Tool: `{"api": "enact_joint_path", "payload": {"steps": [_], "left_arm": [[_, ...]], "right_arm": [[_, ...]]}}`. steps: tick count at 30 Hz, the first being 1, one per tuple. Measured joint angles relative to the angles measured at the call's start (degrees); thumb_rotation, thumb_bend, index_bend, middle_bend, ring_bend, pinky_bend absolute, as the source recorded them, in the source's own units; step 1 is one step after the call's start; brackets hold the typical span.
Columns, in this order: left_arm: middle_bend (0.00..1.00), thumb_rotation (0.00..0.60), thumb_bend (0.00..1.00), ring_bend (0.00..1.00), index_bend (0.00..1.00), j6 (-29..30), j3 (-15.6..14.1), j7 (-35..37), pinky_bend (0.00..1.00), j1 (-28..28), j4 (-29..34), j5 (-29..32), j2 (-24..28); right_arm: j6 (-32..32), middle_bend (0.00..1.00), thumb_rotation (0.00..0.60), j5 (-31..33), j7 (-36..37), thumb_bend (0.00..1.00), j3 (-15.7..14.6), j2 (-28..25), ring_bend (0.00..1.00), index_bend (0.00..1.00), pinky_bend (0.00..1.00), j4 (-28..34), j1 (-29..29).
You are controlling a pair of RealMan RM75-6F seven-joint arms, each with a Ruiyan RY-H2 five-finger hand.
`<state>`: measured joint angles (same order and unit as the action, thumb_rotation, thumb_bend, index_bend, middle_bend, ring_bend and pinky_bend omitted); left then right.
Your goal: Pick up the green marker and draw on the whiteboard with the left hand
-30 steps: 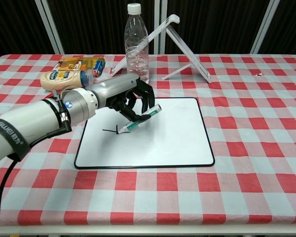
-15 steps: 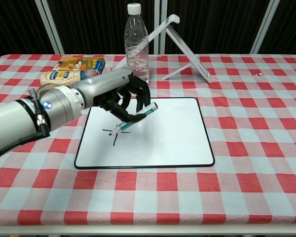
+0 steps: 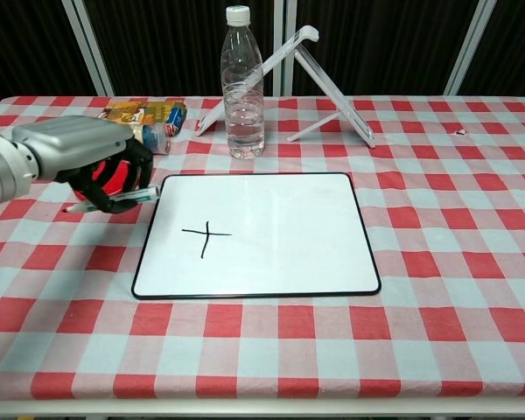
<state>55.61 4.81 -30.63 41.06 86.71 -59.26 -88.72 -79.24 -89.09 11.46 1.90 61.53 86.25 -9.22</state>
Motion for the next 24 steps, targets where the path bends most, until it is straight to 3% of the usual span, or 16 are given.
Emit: {"api": "enact_joint_path", "payload": {"steps": [4, 7, 10, 12, 17, 24], "left_arm": [[0.44, 0.6, 0.41, 0.55, 0.41, 0.61, -1.81, -10.36, 0.79, 0.37, 1.44, 7.2, 1.1], [0.28, 0.6, 0.23, 0.37, 0.2, 1.64, -2.56, -15.95, 0.66, 0.94, 2.76, 12.89, 1.47], [0.16, 0.6, 0.11, 0.23, 0.11, 4.5, -2.62, -18.19, 0.5, 1.03, 4.56, 16.04, 1.65], [0.14, 0.6, 0.07, 0.19, 0.11, 7.71, -2.4, -18.28, 0.44, 0.45, 6.6, 16.21, 2.14], [0.14, 0.6, 0.06, 0.19, 0.11, 15.81, -1.88, -10.99, 0.37, -3.85, 10.84, 11.68, 5.13], [0.14, 0.6, 0.06, 0.19, 0.11, 25.0, -3.85, 11.29, 0.24, -15.47, 10.09, 1.38, 13.19]], "right_arm": [[-0.32, 0.0, 0.6, 0.13, -0.32, 0.19, -0.07, -0.18, 0.0, 0.0, 0.0, 0.26, 0.24], [-0.57, 0.0, 0.6, 0.46, -0.48, 0.19, -0.08, -0.4, 0.0, 0.0, 0.0, 0.38, 0.54], [-0.71, 0.0, 0.6, 0.84, -0.48, 0.19, -0.09, -0.65, 0.0, 0.0, 0.0, 0.43, 0.81], [-0.75, 0.0, 0.6, 1.17, -0.46, 0.19, -0.05, -0.88, 0.0, 0.0, 0.0, 0.43, 0.97], [-1.06, 0.0, 0.6, 2.37, -0.51, 0.19, 0.29, -1.52, 0.0, 0.0, 0.0, 0.18, 1.51], [-1.44, 0.0, 0.6, 2.2, 0.75, 0.19, 0.26, -0.85, 0.0, 0.0, 0.0, -0.62, 1.85]]}}
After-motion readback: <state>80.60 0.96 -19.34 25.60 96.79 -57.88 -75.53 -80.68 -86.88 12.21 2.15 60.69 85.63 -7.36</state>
